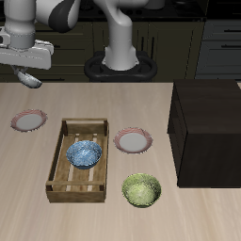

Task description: Place the white bowl on the off-center plate and place the blue bowl on top of the wooden shelf

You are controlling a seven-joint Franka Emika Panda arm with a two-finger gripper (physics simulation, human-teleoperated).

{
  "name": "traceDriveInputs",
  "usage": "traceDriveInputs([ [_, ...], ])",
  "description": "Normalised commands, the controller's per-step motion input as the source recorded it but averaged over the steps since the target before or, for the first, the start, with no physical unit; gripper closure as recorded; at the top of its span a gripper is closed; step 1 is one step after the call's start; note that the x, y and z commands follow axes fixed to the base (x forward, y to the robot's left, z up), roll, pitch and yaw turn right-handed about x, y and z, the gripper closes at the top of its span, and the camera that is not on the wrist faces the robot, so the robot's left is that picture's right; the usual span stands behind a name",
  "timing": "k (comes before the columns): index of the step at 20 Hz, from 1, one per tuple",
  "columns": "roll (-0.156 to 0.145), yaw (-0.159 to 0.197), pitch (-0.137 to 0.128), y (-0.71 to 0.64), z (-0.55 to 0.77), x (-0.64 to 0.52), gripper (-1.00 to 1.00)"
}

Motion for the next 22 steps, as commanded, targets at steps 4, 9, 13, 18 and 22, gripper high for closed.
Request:
traceDriveInputs([
  [4,-0.005,-0.026,0.035,-0.06,-0.33,0.11,1.00],
  [9,-0.015,-0.020,0.062,-0.09,-0.44,0.05,1.00],
  [13,-0.001,-0.020,0.028,0.02,-0.26,-0.01,1.00],
  [18,-0.022,0.012,0.007,-0.04,-0.22,-0.02,1.00],
  [22,-0.011,0.005,0.028,-0.02,-0.27,0.05,1.00],
])
